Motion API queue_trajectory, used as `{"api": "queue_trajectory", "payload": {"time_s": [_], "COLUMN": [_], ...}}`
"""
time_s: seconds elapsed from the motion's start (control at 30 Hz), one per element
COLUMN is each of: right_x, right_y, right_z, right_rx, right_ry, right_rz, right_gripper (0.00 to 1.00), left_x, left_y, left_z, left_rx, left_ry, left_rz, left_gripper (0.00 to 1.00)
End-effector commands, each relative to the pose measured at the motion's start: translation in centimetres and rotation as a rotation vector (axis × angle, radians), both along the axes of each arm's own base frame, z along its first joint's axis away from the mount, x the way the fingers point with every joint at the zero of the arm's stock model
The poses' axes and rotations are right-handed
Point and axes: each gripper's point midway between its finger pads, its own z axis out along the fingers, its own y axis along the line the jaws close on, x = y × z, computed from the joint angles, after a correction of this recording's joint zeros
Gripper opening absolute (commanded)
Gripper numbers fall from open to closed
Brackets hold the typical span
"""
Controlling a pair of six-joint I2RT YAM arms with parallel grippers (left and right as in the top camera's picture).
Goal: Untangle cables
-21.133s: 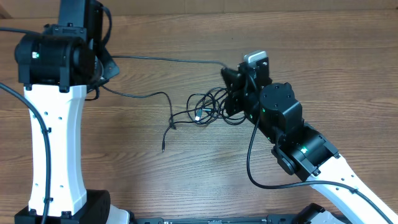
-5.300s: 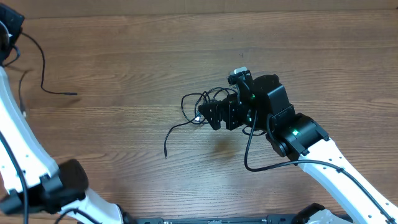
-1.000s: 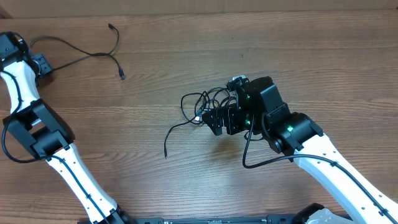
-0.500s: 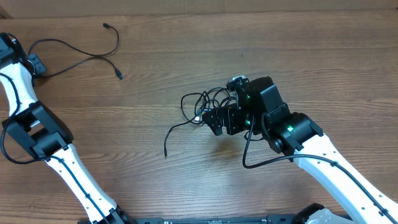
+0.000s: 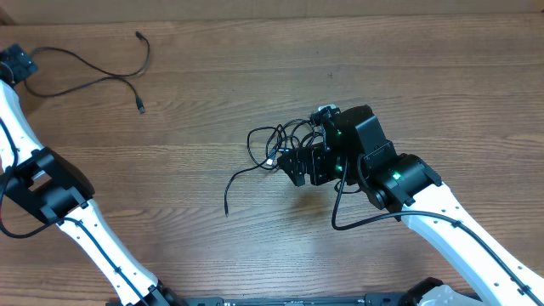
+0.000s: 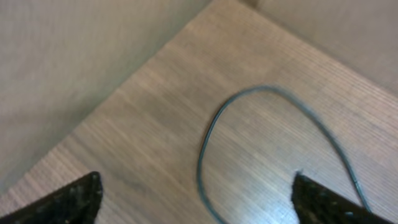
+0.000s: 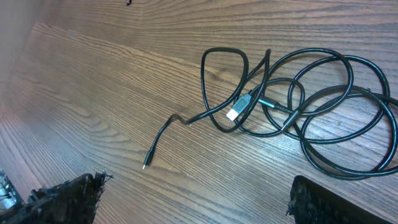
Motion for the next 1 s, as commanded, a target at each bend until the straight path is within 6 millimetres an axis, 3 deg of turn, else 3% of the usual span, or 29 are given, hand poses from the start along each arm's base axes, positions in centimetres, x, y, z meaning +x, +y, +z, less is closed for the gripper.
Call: {"api": "queue_trajectory", "payload": {"time_s": [0.0,0.1,0.17,0.23,0.37,0.4,0.43,0.47,0.63,0.73,0.87,0.97], "right_x": [0.2,0.0,0.0,0.1,0.7,0.9,1.2,1.3,1.3,1.3,2.0,2.5], "right_y": [0.3,0.5,0.5,0.3,-0.5,-0.9,-1.6,-2.1,-3.9,-4.7,-6.8,-9.2], "right_z": [0.7,0.8,0.8,0.8,1.1,1.2,1.3,1.3,1.1,0.9,0.6,0.5], "right_rx": [0.014,0.026,0.026,0.026,0.047,0.054,0.060,0.061,0.045,0.037,0.048,0.056], "right_ry": [-0.008,-0.001,-0.002,-0.003,0.015,0.025,0.033,0.039,0.068,0.083,0.125,0.157], "right_rz": [0.006,0.017,0.017,0.013,-0.044,-0.067,-0.098,-0.116,-0.164,-0.185,-0.279,-0.363], "right_gripper": [0.97,1.00,1.00,1.00,1.00,1.00,1.00,1.00,1.00,1.00,1.00,1.00], "left_x": [-0.7,-1.8,-2.0,-2.3,-3.2,-3.3,-3.4,-3.6,-5.1,-6.7,-9.2,-10.4], "left_y": [0.1,-0.9,-1.6,-2.4,-5.8,-7.2,-10.3,-12.4,-23.5,-29.8,-37.0,-41.0], "left_z": [1.7,1.7,2.7,4.5,11.2,12.9,15.8,17.4,23.0,23.7,21.9,20.6], "left_rx": [-0.032,-0.104,-0.107,-0.105,-0.142,-0.165,-0.222,-0.266,-0.493,-0.574,-0.619,-0.622], "left_ry": [-0.035,-0.017,-0.009,-0.013,-0.085,-0.107,-0.151,-0.177,-0.240,-0.177,0.010,0.126], "left_rz": [0.065,0.114,0.109,0.101,0.069,0.031,-0.058,-0.119,-0.422,-0.569,-0.673,-0.713], "left_gripper": [1.00,1.00,1.00,1.00,1.00,1.00,1.00,1.00,1.00,1.00,1.00,1.00]}}
